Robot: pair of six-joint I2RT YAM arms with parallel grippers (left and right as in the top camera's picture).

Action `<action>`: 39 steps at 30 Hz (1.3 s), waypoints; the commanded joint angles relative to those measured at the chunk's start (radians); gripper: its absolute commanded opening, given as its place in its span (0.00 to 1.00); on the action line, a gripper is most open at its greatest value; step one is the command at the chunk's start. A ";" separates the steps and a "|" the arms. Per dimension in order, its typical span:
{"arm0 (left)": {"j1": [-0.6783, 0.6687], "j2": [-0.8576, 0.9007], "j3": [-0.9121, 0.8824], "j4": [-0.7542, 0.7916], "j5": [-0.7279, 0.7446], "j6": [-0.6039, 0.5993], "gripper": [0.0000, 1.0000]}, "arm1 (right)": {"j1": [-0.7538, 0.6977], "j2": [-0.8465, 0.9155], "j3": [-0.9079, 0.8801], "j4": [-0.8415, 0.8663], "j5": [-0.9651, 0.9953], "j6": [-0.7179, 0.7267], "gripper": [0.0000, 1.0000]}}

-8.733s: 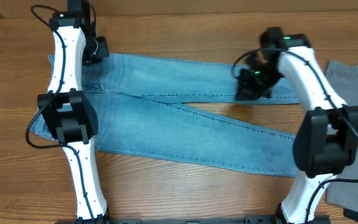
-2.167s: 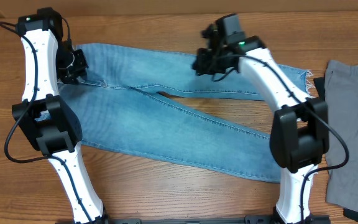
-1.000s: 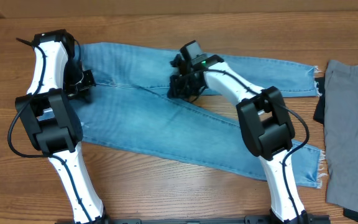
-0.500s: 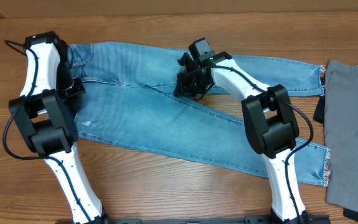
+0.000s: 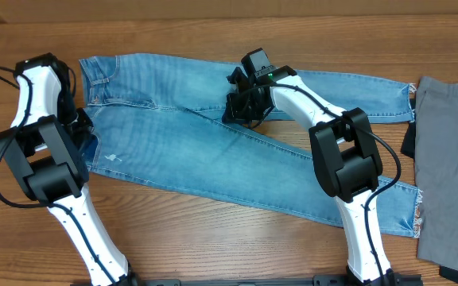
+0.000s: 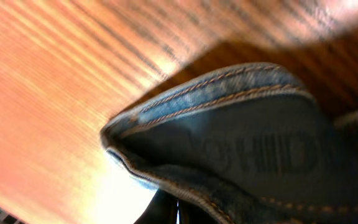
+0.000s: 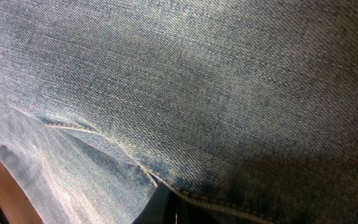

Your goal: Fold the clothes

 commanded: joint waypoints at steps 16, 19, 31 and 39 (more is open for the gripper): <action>0.035 -0.098 -0.009 -0.058 -0.089 -0.091 0.04 | -0.011 0.054 -0.032 -0.029 0.168 -0.018 0.04; 0.016 -0.182 0.057 -0.071 -0.068 -0.092 0.04 | -0.011 0.054 -0.032 -0.027 0.168 -0.018 0.04; -0.068 -0.256 0.065 0.047 0.196 -0.002 0.04 | -0.011 0.054 -0.032 -0.027 0.169 -0.018 0.05; -0.072 -0.098 0.060 0.039 0.130 -0.002 0.04 | -0.011 0.054 -0.032 -0.028 0.169 -0.018 0.07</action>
